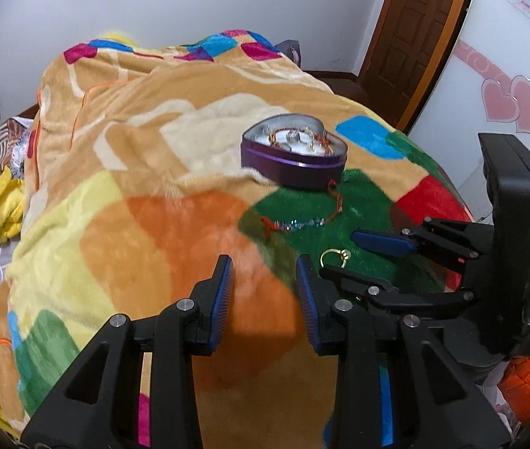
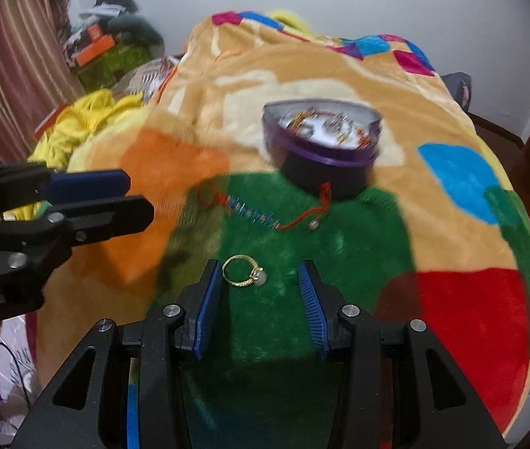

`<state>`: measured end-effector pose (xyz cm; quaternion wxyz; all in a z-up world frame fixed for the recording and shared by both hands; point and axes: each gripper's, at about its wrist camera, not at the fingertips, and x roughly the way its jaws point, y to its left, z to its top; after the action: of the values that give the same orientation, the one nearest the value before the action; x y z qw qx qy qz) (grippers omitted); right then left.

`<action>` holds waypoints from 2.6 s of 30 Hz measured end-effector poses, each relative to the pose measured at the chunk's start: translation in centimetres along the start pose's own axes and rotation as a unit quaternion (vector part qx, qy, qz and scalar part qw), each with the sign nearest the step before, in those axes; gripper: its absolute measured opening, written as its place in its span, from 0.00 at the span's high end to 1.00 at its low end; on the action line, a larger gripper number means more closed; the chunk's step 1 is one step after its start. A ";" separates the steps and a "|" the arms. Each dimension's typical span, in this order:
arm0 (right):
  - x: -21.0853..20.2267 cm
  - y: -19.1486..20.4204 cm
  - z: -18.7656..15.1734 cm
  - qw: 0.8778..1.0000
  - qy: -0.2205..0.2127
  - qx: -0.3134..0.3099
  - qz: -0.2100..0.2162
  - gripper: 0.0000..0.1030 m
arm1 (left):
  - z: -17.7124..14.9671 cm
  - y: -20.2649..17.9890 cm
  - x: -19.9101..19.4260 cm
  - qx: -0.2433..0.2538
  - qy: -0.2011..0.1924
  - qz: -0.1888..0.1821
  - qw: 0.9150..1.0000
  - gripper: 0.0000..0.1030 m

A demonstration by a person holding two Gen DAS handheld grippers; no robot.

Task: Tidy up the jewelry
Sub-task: 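Reach the right tool to the gold ring while the left tool reaches the beaded bracelet, then grasp the gold ring with the right tool while the left tool grasps the blue-beaded bracelet, then carry both items over the tin and open both tools to drop them in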

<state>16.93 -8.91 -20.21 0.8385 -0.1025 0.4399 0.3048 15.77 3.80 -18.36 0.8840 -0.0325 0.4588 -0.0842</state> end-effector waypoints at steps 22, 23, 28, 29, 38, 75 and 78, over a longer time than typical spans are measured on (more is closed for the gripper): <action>-3.1 -5.4 -0.5 0.996 -0.059 0.063 -0.024 0.79 | 1.7 -2.4 4.9 -0.002 0.041 -0.045 0.998 0.67; -3.3 -5.8 -0.5 0.996 -0.060 0.066 -0.028 0.79 | 1.8 -2.4 5.3 -0.005 0.043 -0.046 0.998 0.67; -4.1 -7.5 -0.8 0.993 -0.068 0.083 -0.041 0.79 | 2.7 -2.5 6.8 -0.018 0.052 -0.037 0.998 0.62; -4.1 -7.7 -0.9 0.993 -0.068 0.086 -0.042 0.79 | 2.9 -2.5 7.0 -0.018 0.052 -0.037 0.998 0.61; -4.0 -8.1 -1.1 0.993 -0.069 0.091 -0.032 0.79 | 3.3 -3.1 7.8 -0.002 0.040 -0.008 0.999 0.69; -5.8 -6.5 4.7 0.986 -0.147 0.080 -0.009 0.79 | 9.1 -2.2 -0.3 0.009 -0.105 0.007 0.994 0.86; -5.3 -6.5 5.2 0.986 -0.147 0.078 -0.007 0.79 | 9.7 -1.7 -0.1 0.005 -0.110 0.007 0.994 0.86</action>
<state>22.07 -14.03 -13.48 0.9015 0.0060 0.3339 0.2754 23.37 1.93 -12.45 0.9298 -0.0342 0.3585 -0.0761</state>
